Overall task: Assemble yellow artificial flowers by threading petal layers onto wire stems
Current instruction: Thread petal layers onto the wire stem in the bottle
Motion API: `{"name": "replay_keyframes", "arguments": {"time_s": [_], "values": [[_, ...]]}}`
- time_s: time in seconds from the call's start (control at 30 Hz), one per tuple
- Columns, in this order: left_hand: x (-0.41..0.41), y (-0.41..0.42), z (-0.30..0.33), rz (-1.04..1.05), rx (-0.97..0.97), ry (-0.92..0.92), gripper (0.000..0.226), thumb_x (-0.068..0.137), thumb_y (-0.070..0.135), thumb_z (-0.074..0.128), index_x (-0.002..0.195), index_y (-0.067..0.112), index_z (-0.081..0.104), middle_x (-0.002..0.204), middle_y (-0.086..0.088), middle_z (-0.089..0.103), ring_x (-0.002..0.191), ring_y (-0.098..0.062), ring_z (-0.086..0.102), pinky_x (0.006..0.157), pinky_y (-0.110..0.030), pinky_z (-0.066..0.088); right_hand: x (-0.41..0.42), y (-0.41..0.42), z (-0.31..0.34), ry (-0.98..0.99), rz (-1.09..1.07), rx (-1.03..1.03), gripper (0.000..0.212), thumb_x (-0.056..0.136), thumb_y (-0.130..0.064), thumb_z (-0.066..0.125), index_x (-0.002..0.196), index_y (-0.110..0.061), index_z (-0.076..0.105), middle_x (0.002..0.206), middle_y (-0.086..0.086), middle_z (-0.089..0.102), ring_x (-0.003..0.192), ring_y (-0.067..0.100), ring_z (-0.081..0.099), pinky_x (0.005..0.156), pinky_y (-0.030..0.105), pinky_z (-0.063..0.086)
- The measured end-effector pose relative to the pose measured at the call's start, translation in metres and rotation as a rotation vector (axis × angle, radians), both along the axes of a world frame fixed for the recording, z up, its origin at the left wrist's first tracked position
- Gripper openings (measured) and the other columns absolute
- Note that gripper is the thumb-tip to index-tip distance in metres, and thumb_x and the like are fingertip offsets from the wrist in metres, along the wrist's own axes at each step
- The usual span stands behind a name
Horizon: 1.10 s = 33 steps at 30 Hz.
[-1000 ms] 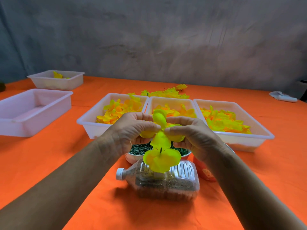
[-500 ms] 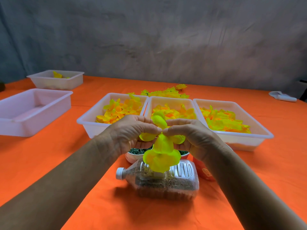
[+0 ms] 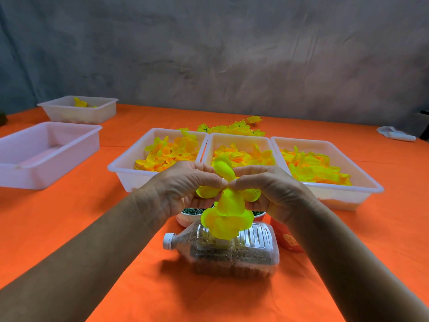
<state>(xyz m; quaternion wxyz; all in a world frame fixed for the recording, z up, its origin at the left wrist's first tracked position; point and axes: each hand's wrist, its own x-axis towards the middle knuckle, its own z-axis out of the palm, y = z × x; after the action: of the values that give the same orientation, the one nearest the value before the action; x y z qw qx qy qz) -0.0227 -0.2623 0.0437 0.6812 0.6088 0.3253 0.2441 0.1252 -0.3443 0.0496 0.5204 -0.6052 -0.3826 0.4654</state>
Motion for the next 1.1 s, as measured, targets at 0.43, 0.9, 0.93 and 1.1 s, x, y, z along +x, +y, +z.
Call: {"name": "replay_keyframes", "arguments": {"time_s": [0.43, 0.9, 0.93, 1.1], "values": [[-0.003, 0.021, -0.011, -0.127, -0.038, -0.042, 0.013, 0.074, 0.004, 0.071, 0.069, 0.015, 0.075, 0.071, -0.004, 0.071, 0.061, -0.015, 0.068, 0.053, -0.023, 0.052, 0.000, 0.003, -0.003, 0.225, 0.027, -0.073, 0.027, 0.072, 0.001, 0.065, 0.098, -0.008, 0.064, 0.082, 0.010, 0.069, 0.068, 0.021, 0.067, 0.078, 0.037, 0.051], [-0.005, 0.026, -0.020, -0.282, 0.010, -0.037, 0.031, 0.083, 0.001, 0.062, 0.067, 0.024, 0.077, 0.067, 0.007, 0.071, 0.062, -0.005, 0.068, 0.054, -0.018, 0.052, 0.001, 0.004, -0.010, 0.258, 0.059, -0.130, 0.017, 0.076, 0.000, 0.062, 0.089, -0.010, 0.066, 0.080, 0.008, 0.069, 0.067, 0.020, 0.067, 0.072, 0.032, 0.053], [-0.005, 0.026, -0.021, -0.277, 0.002, -0.042, 0.026, 0.081, 0.003, 0.066, 0.068, 0.023, 0.077, 0.068, 0.006, 0.071, 0.063, -0.006, 0.068, 0.054, -0.019, 0.052, 0.002, 0.004, -0.010, 0.235, 0.055, -0.131, 0.018, 0.076, 0.000, 0.063, 0.090, -0.010, 0.066, 0.080, 0.007, 0.069, 0.066, 0.019, 0.067, 0.069, 0.030, 0.053], [-0.004, 0.029, -0.024, -0.222, -0.014, 0.005, 0.009, 0.066, 0.015, 0.076, 0.070, 0.022, 0.077, 0.070, 0.002, 0.072, 0.063, -0.011, 0.069, 0.055, -0.022, 0.052, 0.002, 0.004, -0.009, 0.169, 0.040, -0.135, 0.017, 0.076, 0.001, 0.064, 0.086, -0.011, 0.066, 0.066, 0.002, 0.068, 0.052, 0.013, 0.065, 0.046, 0.020, 0.050]]}}
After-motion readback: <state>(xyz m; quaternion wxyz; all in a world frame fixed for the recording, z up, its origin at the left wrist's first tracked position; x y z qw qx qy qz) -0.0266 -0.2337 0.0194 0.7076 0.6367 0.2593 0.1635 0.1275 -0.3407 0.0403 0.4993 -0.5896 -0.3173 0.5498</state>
